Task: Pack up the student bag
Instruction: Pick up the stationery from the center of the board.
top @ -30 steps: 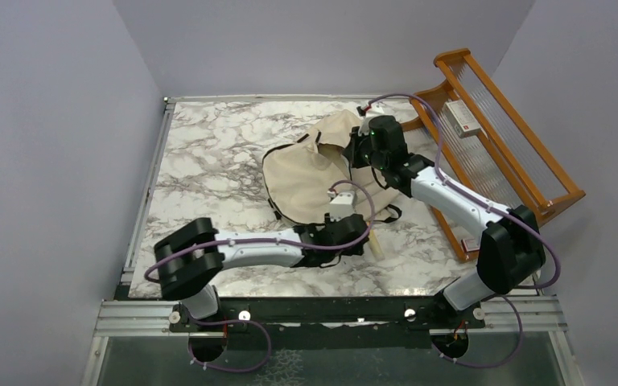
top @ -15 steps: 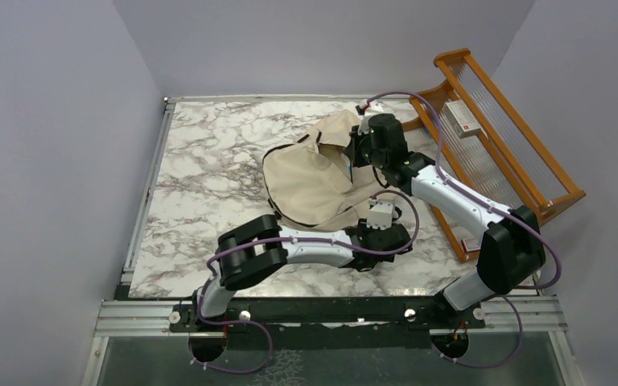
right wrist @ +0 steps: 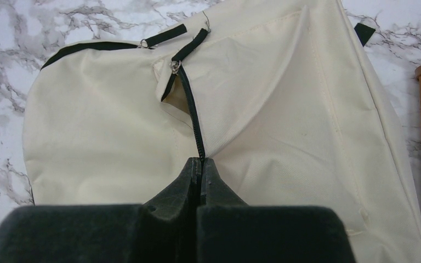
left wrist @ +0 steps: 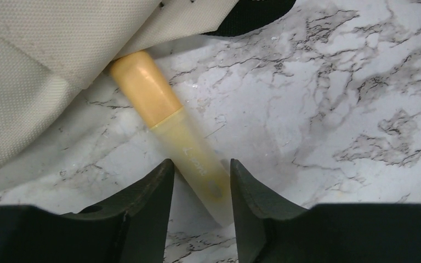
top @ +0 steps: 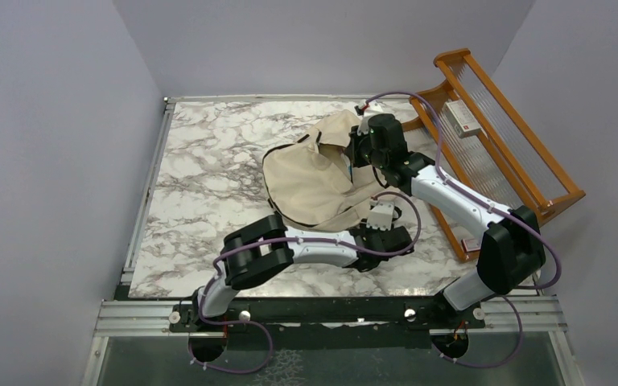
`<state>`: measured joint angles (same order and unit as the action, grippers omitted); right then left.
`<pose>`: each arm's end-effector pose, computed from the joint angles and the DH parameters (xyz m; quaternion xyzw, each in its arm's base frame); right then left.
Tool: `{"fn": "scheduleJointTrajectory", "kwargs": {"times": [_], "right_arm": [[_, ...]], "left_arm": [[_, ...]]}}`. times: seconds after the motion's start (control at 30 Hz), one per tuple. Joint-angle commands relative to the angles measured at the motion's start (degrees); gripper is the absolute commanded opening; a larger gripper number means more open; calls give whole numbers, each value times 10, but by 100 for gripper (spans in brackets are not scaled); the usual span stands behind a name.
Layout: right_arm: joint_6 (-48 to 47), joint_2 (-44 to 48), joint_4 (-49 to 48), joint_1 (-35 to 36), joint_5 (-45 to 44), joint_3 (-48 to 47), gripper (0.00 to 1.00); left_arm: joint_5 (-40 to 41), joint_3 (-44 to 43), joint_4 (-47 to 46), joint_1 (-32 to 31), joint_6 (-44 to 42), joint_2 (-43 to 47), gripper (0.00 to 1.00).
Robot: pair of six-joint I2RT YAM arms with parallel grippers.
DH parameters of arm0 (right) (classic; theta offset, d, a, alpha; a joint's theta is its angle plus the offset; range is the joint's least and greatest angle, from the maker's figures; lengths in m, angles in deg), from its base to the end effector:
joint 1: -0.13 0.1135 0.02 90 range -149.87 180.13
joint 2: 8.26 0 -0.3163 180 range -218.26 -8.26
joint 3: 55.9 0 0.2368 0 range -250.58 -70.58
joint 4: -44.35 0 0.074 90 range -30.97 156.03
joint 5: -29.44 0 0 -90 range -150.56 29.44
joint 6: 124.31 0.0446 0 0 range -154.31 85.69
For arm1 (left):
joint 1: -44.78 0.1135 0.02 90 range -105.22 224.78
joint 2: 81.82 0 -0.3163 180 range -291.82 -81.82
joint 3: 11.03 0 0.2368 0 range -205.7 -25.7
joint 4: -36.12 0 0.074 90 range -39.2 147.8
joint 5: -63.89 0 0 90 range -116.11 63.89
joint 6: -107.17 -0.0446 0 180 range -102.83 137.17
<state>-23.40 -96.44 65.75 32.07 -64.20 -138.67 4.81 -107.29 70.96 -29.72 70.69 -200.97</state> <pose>0.2998 0.1835 0.3539 -0.1390 0.8401 0.1661 0.4973 0.1429 -0.4296 0.2027 0.0957 0.9239 -0.1285 0.3475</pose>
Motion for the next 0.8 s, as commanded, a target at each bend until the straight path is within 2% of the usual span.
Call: {"fn": "scheduleJointTrajectory", "kwargs": {"times": [0.0, 0.2, 0.3, 0.43, 0.5, 0.67, 0.77], "right_arm": [[-6, 23, -7, 5, -14, -10, 1], [0, 31, -24, 5, -11, -2, 1], [1, 31, -23, 5, -3, -3, 1], [8, 42, -35, 5, -8, 11, 1], [11, 46, -39, 5, -8, 16, 0], [19, 51, -38, 5, -7, 21, 1], [23, 52, -39, 5, -7, 22, 0]], "left_arm": [[-22, 73, 57, -1, -11, 10, 41], [-35, 148, 33, -1, -49, 60, 30], [-88, 209, -45, -1, -99, 117, 27], [-200, 321, -193, -1, -158, 223, 26], [-230, 348, -226, -1, -171, 262, 26], [-234, 383, -218, -1, -199, 356, 23], [-201, 418, -222, 2, -188, 431, 23]]}}
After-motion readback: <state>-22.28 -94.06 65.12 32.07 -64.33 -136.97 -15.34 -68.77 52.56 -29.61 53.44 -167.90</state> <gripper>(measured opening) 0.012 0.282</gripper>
